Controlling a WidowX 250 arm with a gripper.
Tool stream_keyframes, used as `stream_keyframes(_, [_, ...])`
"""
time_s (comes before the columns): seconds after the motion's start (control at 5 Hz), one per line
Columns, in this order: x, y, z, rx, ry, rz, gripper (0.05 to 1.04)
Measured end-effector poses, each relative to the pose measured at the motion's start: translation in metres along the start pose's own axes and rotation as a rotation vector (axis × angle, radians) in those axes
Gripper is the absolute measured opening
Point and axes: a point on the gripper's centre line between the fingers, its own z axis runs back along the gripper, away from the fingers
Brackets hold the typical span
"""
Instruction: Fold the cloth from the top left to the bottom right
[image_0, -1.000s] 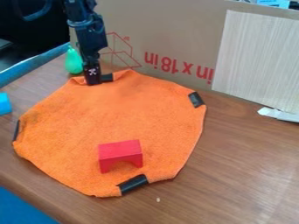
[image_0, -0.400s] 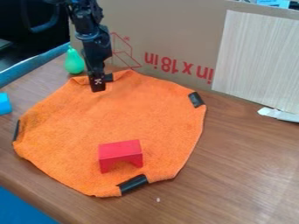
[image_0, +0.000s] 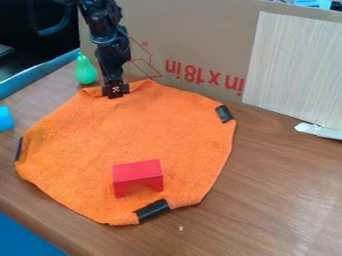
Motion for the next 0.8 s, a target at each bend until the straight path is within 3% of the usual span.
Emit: stream_keyframes(0.8, [0.0035,0.011,-0.0087,0.009,0.02,0.04,1.0])
